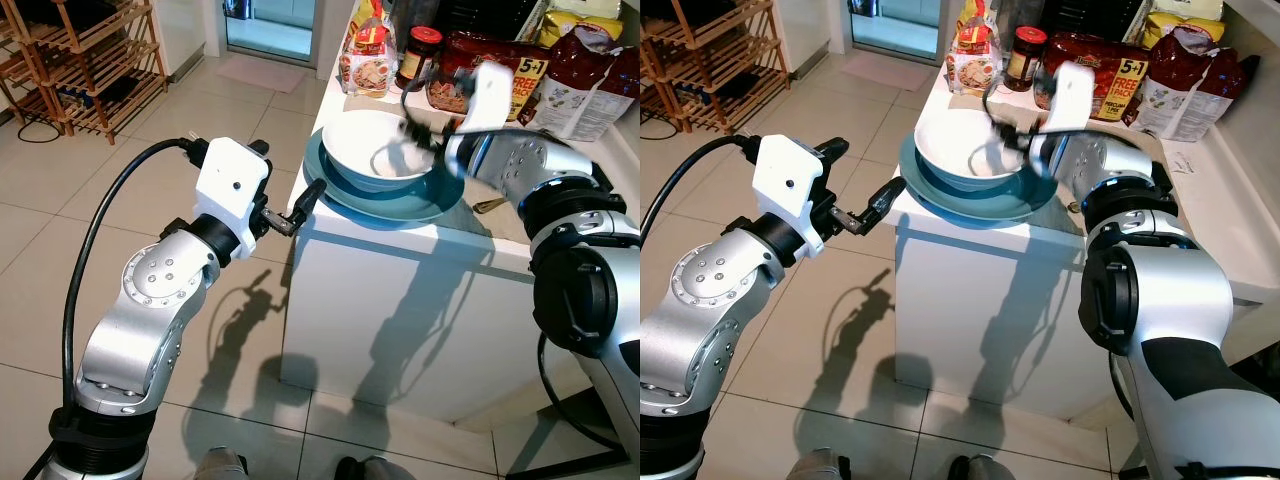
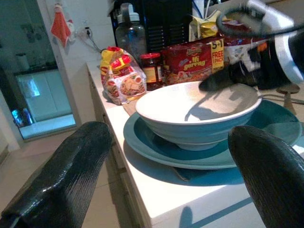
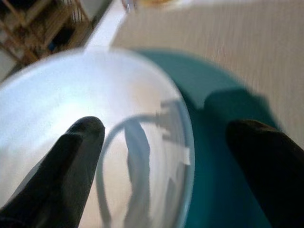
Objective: Setting the table
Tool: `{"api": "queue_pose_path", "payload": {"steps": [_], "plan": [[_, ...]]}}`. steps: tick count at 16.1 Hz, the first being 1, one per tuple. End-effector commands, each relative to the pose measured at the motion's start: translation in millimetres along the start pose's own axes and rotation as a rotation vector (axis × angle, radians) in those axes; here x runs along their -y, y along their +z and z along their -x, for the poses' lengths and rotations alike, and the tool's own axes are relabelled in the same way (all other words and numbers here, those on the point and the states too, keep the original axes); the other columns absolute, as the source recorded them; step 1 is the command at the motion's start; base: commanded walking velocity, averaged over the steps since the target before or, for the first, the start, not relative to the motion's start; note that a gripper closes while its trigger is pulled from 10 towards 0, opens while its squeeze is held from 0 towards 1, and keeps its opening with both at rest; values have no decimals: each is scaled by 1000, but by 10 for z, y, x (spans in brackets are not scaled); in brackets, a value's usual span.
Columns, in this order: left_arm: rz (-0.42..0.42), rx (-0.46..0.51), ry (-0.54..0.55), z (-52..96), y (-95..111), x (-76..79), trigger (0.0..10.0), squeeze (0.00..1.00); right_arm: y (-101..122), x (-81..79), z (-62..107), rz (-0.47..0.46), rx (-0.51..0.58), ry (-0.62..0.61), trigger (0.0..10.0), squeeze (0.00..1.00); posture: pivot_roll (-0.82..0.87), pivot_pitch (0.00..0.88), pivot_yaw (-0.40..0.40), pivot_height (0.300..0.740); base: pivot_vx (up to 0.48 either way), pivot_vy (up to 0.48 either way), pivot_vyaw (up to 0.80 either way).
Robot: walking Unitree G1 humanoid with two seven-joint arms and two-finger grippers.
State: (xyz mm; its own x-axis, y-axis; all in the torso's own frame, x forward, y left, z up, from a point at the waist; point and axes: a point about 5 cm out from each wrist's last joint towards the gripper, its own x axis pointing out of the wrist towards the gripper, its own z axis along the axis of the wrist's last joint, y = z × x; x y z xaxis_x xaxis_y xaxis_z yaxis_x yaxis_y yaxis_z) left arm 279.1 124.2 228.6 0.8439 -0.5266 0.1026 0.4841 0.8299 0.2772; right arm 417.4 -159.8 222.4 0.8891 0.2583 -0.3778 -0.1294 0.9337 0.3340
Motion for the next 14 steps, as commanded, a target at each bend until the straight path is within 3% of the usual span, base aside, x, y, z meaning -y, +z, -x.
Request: {"api": "queue_pose_path", "payload": {"steps": [1,3,4,5,14], "plan": [[-5,12,-25,-18,47,32,10000,0,-6,60,22,-22,-16,-9,10000,0,159,20,-144,740,0,0,0],[-7,14,-31,-28,52,28,10000,0,-49,53,18,-97,-34,22,10000,0,159,13,-140,740,0,0,0],[-8,20,-34,-38,60,23,10000,0,-51,43,21,-144,-35,46,2392,0,159,9,-137,740,0,0,0],[-9,23,-35,-46,66,20,10000,0,-46,38,24,-162,-33,57,0,0,159,6,-136,740,0,0,0],[-17,11,-102,-82,53,92,10000,0,-126,30,19,-219,-75,83,0,0,163,0,-134,740,0,0,0]]}}
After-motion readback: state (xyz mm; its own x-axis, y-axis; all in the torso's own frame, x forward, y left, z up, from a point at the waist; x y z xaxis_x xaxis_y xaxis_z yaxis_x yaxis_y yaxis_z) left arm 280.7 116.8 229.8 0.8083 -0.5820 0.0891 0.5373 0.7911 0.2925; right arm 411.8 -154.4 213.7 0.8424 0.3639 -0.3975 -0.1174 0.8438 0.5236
